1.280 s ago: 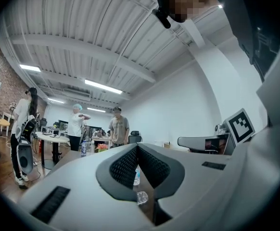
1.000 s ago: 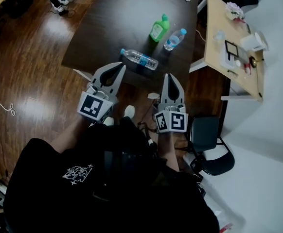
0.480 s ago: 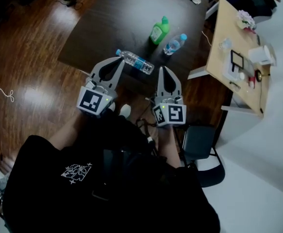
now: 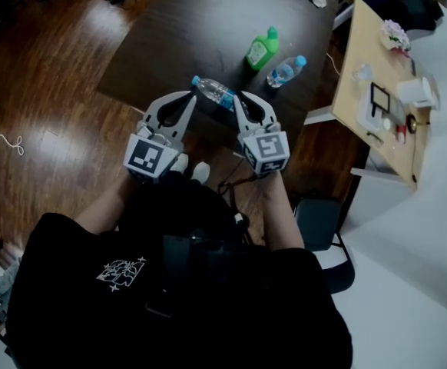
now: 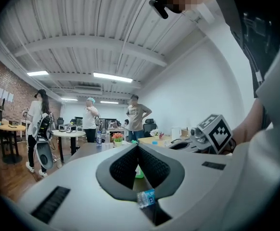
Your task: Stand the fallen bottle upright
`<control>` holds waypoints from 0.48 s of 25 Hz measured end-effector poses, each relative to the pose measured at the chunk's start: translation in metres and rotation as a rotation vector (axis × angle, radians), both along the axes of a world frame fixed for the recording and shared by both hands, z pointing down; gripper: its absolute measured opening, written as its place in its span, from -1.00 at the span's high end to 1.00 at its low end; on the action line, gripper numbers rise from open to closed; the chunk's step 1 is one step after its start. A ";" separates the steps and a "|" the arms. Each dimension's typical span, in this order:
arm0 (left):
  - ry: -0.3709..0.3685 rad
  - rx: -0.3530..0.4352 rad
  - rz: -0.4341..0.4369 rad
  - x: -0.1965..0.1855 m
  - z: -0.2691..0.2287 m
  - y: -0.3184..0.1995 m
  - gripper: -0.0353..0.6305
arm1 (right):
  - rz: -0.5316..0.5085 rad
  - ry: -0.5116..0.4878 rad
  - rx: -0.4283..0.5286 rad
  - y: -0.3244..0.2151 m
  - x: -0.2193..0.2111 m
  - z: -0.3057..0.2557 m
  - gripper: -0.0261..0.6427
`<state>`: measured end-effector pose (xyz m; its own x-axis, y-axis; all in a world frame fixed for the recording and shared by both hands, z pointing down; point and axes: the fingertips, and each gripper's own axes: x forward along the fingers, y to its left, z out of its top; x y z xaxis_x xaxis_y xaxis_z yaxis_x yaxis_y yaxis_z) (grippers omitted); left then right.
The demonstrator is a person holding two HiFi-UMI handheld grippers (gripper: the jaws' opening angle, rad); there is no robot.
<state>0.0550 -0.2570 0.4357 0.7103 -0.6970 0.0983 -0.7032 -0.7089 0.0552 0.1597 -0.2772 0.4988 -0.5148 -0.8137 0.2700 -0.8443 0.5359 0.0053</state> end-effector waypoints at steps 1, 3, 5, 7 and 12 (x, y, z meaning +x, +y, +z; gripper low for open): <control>-0.012 -0.003 0.003 -0.002 0.005 -0.003 0.92 | -0.039 0.043 -0.032 -0.005 -0.007 0.014 0.70; -0.028 -0.004 0.009 -0.003 0.015 -0.011 0.92 | -0.104 0.144 -0.100 -0.014 -0.019 0.042 0.59; -0.038 0.003 0.016 -0.003 0.022 -0.018 0.92 | -0.157 0.240 -0.149 -0.024 -0.027 0.066 0.49; -0.044 0.012 0.021 -0.003 0.028 -0.022 0.92 | -0.214 0.334 -0.193 -0.032 -0.032 0.089 0.27; -0.061 0.010 0.034 -0.001 0.047 -0.035 0.92 | -0.348 0.553 -0.340 -0.046 -0.035 0.147 0.04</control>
<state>0.0539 -0.2918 0.4825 0.7263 -0.6739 0.1356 -0.6807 -0.7325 0.0057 0.1247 -0.3227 0.6455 -0.4435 -0.4532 0.7733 -0.5469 0.8204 0.1671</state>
